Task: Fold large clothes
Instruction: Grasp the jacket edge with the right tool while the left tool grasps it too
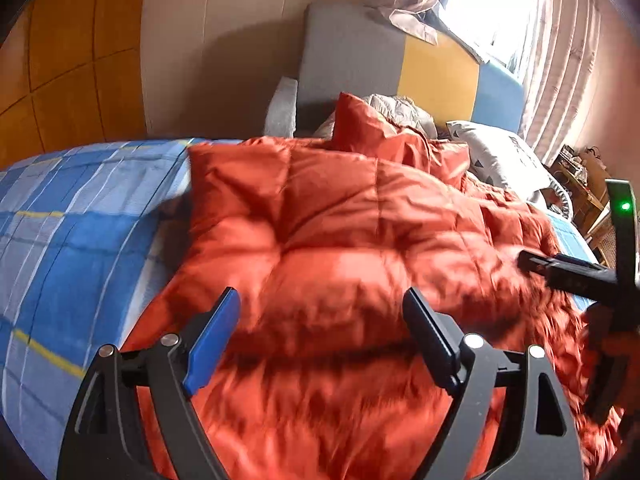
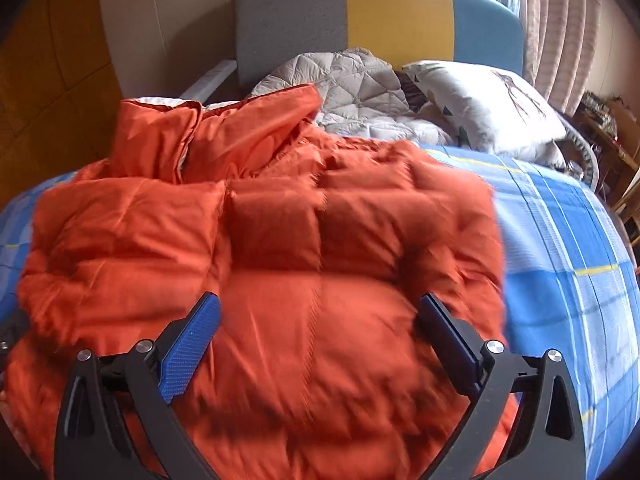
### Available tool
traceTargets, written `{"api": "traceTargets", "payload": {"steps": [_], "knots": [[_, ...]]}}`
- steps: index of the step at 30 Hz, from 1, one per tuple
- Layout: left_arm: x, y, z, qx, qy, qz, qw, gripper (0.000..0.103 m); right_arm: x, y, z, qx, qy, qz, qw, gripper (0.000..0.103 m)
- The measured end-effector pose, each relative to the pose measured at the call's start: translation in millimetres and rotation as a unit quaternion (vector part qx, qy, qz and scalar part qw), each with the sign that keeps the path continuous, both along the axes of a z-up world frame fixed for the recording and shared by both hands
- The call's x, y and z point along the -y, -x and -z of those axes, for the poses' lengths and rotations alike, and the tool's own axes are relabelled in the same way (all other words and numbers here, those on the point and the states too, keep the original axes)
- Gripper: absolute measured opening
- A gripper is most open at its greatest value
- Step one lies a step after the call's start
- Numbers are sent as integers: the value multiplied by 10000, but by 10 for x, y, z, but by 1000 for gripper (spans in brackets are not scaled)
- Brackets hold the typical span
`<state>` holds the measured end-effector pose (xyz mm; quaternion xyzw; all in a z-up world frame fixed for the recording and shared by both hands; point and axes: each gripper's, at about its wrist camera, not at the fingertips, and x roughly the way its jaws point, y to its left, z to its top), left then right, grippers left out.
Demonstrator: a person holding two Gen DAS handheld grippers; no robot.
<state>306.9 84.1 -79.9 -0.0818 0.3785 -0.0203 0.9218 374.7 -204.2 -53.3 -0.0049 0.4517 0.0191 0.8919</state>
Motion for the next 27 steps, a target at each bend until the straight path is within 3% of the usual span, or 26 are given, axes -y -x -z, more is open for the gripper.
{"api": "traceTargets", "payload": {"steps": [4, 12, 16, 18, 20, 23, 27], "knots": [[-216, 430, -7, 8, 128, -4, 9999, 83, 314, 371, -96, -293, -112, -28, 9995, 99], [-760, 1268, 60, -22, 332, -198, 9993, 82, 995, 1336, 42, -825, -388, 72, 9958, 97], [-971, 1615, 142, -141, 425, -272, 9986, 78, 1141, 1813, 145, -1056, -699, -16, 9919, 81], [-1059, 1794, 208, -230, 596, -324, 9974, 77, 1194, 2044, 182, -1082, -904, -49, 9900, 76], [-1102, 1914, 271, -350, 810, -329, 9956, 70, 1239, 2209, 188, -1041, -1112, -61, 9883, 65], [-1114, 2114, 392, -591, 1045, -311, 9923, 66, 1288, 2369, 212, -1053, -1251, -95, 9865, 57], [-998, 2272, 425, -706, 992, -70, 9925, 55, 1271, 2483, 241, -1081, -1302, -289, 9851, 53]]}}
